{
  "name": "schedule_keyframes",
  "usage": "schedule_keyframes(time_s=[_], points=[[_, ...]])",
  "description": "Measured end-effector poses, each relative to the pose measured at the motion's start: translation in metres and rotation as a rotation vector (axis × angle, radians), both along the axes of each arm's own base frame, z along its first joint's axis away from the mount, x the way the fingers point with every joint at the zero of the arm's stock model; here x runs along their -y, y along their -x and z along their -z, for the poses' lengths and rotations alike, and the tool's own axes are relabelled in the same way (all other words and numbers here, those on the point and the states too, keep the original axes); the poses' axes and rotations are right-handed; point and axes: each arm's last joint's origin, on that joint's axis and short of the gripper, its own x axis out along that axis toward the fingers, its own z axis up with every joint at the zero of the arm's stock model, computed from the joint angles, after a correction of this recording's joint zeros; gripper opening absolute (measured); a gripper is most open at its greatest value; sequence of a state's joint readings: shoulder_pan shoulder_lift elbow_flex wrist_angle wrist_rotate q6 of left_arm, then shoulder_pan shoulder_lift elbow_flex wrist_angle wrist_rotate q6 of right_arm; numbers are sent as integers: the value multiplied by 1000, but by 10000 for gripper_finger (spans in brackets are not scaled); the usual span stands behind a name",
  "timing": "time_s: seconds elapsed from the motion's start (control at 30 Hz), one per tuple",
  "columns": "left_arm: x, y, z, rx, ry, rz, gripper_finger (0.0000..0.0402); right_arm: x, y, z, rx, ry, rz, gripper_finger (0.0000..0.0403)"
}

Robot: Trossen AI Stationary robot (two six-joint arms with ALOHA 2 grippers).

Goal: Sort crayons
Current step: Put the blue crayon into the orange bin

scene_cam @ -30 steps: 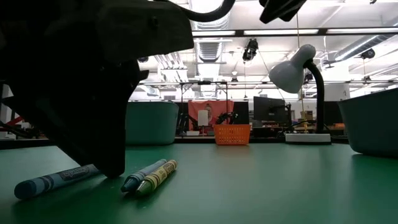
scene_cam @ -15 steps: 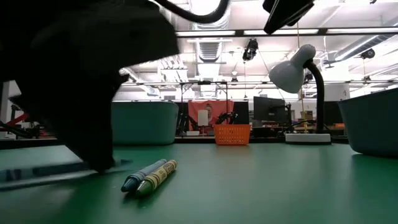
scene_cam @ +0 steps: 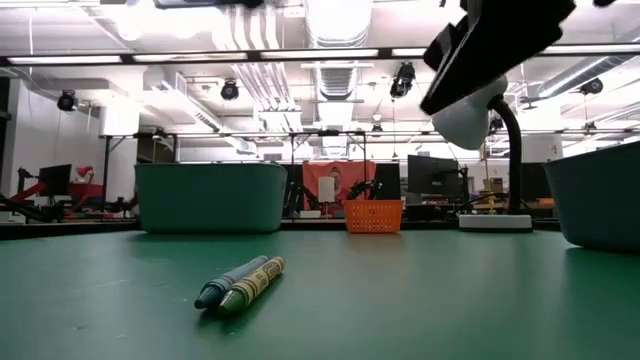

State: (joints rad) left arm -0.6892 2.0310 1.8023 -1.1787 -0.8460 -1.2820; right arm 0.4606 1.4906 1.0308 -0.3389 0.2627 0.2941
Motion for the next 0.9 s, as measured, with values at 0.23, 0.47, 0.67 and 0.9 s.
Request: schedule_keyframes(time_s=[0.23, 0.47, 0.67, 0.9], points=[[-5, 6, -57, 123, -186, 212, 0, 0, -5, 15, 264, -44, -64, 75], [-16, 13, -77, 115, -335, 318, 0, 3, -14, 3, 462, -44, -91, 79], [-28, 22, -78, 79, -385, 345, 0, 13, -27, -17, 560, -11, -79, 69], [-53, 49, -76, 114, -392, 323, 0, 28, -41, -38, 623, 29, -46, 74]])
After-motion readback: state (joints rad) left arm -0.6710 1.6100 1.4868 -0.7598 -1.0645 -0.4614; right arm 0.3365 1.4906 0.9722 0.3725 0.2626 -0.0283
